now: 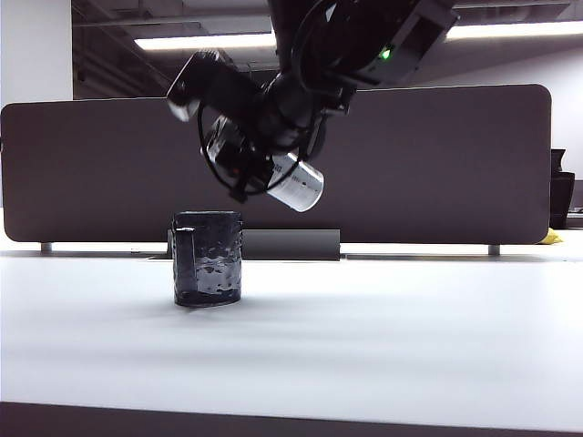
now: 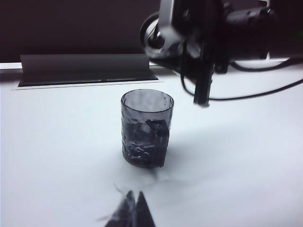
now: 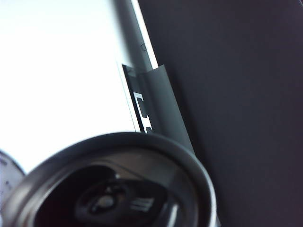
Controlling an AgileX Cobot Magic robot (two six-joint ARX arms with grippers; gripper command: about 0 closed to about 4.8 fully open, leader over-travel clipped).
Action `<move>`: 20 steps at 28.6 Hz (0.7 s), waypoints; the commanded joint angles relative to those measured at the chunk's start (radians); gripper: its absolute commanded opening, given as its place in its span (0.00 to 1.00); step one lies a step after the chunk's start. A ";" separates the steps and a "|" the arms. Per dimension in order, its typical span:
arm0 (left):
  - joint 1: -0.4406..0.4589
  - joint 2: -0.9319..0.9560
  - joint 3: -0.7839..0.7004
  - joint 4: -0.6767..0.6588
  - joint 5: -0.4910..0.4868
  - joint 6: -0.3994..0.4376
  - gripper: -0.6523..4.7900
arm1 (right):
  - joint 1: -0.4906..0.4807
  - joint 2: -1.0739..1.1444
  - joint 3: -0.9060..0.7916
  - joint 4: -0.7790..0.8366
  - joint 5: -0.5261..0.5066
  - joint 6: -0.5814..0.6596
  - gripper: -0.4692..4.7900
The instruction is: Pick up the metal can, pour some water into the cup, then place the can back on the table.
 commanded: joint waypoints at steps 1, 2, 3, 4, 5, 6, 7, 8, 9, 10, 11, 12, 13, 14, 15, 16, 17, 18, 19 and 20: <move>-0.001 0.001 0.001 0.013 0.000 0.004 0.11 | -0.011 -0.045 0.011 0.044 0.005 0.102 0.49; -0.001 0.001 0.001 0.012 0.000 0.004 0.11 | -0.015 -0.052 0.011 0.042 0.004 0.128 0.49; -0.001 0.001 0.001 0.013 0.000 0.004 0.11 | -0.026 -0.064 0.011 0.036 -0.003 0.165 0.49; -0.001 0.001 0.001 0.012 0.000 0.004 0.11 | -0.033 -0.071 0.011 0.028 -0.008 0.192 0.49; -0.001 0.001 0.001 0.012 0.000 0.004 0.11 | -0.039 -0.082 0.010 0.013 -0.020 0.220 0.49; -0.001 0.001 0.001 0.012 0.000 0.004 0.11 | -0.047 -0.089 0.010 -0.004 -0.024 0.243 0.49; -0.001 0.001 0.001 0.012 0.000 0.004 0.11 | -0.055 -0.100 0.009 -0.021 -0.034 0.268 0.49; -0.001 0.001 0.001 0.012 0.000 0.004 0.11 | -0.063 -0.109 0.008 -0.043 -0.047 0.288 0.49; -0.001 0.001 0.001 0.012 0.000 0.004 0.11 | -0.068 -0.118 0.002 -0.056 -0.051 0.295 0.49; -0.001 0.001 0.001 0.012 0.000 0.004 0.11 | -0.074 -0.130 -0.007 -0.064 -0.064 0.311 0.49; -0.001 0.001 0.001 0.013 0.000 0.004 0.11 | -0.085 -0.145 -0.024 -0.066 -0.077 0.331 0.49; -0.001 0.001 0.001 0.012 0.000 0.004 0.11 | -0.090 -0.160 -0.039 -0.066 -0.098 0.352 0.49; -0.001 0.001 0.001 0.012 0.000 0.004 0.11 | -0.098 -0.175 -0.055 -0.066 -0.116 0.381 0.49; -0.001 0.001 0.001 0.012 0.000 0.004 0.11 | -0.111 -0.196 -0.076 -0.065 -0.134 0.424 0.49; -0.001 0.001 0.001 0.012 0.000 0.004 0.11 | -0.123 -0.211 -0.092 -0.063 -0.150 0.455 0.49; -0.001 0.001 0.001 0.012 0.000 0.004 0.11 | -0.134 -0.227 -0.111 -0.061 -0.163 0.483 0.49; -0.001 0.001 0.001 0.012 0.000 0.004 0.11 | -0.146 -0.248 -0.137 -0.055 -0.177 0.515 0.49; 0.000 0.001 0.001 0.013 0.000 0.004 0.11 | -0.158 -0.263 -0.159 -0.048 -0.185 0.536 0.49; 0.000 0.001 0.001 0.012 0.000 0.004 0.11 | -0.171 -0.283 -0.188 -0.034 -0.192 0.562 0.49; 0.000 0.001 0.001 0.012 0.000 0.004 0.11 | -0.178 -0.298 -0.213 -0.020 -0.198 0.579 0.49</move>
